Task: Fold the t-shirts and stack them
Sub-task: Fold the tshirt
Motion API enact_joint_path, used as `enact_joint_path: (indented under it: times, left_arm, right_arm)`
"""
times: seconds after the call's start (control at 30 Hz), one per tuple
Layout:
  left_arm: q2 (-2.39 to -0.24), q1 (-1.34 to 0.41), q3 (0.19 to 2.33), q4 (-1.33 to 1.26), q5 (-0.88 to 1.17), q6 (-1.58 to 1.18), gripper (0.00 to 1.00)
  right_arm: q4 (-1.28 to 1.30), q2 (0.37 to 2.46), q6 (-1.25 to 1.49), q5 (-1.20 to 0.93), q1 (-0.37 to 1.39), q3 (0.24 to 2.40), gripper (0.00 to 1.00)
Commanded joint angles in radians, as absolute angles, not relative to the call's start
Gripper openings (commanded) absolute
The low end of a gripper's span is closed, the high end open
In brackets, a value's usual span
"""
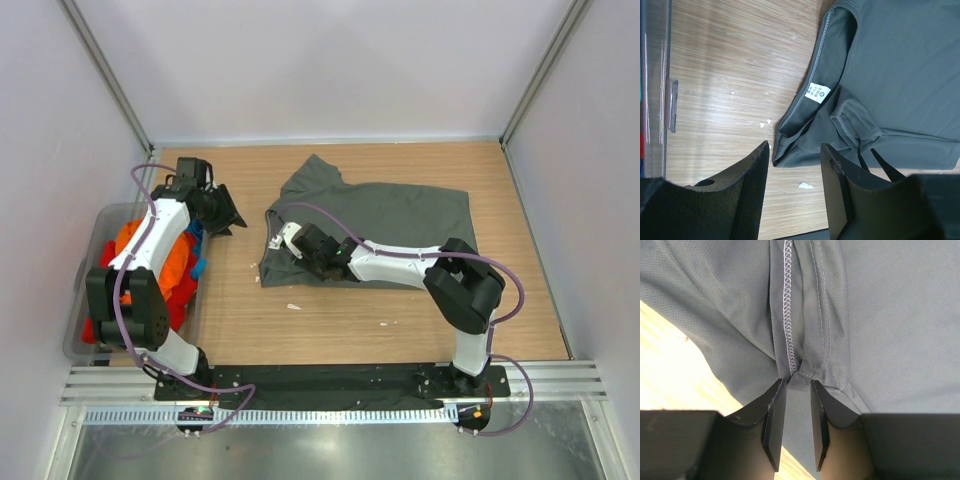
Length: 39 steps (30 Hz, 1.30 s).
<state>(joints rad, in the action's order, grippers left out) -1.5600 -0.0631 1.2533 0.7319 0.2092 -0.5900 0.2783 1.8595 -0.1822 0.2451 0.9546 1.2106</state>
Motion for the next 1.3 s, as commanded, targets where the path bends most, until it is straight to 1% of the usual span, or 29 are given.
enact_joint_path:
  times: [0.0,0.4,0.53,0.57,0.63,0.77,0.8,0.83,1.03,1.27]
  left_arm:
    - [-1.542,-0.058,1.252,0.703,0.206,-0.568,0.47]
    - [-1.543,-0.057,1.250,0.704,0.206,-0.566,0.46]
    - [-1.542,-0.058,1.249,0.704,0.203,-0.563,0.46]
    - [-1.540,-0.058,1.249,0.704,0.199,-0.563,0.46]
    - [-1.540,-0.058,1.249,0.704,0.199,-0.563,0.46]
    - [-1.540,-0.058,1.250,0.704,0.198,-0.563,0.46]
    - [-1.540,-0.057,1.249,0.704,0.196,-0.563,0.46]
    - [-1.539,-0.058,1.249,0.704,0.198,-0.563,0.46]
    - [-1.539,-0.057,1.249,0.706,0.193,-0.563,0.46]
    - [-1.534,-0.058,1.247,0.707,0.186,-0.563,0.46]
  right_arm:
    - [0.273,1.865,-0.189,0.270,0.962,1.258,0.32]
    - [0.268,1.887,-0.170,0.249,0.962,1.249,0.33]
    - [0.259,1.896,-0.166,0.253,0.962,1.253,0.32]
    - [0.258,1.899,-0.164,0.265,0.962,1.252,0.29]
    - [0.253,1.905,-0.164,0.273,0.962,1.253,0.26]
    - [0.252,1.910,-0.166,0.294,0.962,1.253,0.25]
    - [0.249,1.908,-0.166,0.295,0.962,1.252,0.24]
    - [0.249,1.910,-0.167,0.296,0.962,1.253,0.17]
    - [0.238,1.891,-0.163,0.328,0.962,1.253,0.01]
    - [0.181,1.878,-0.155,0.469,0.957,1.253,0.01]
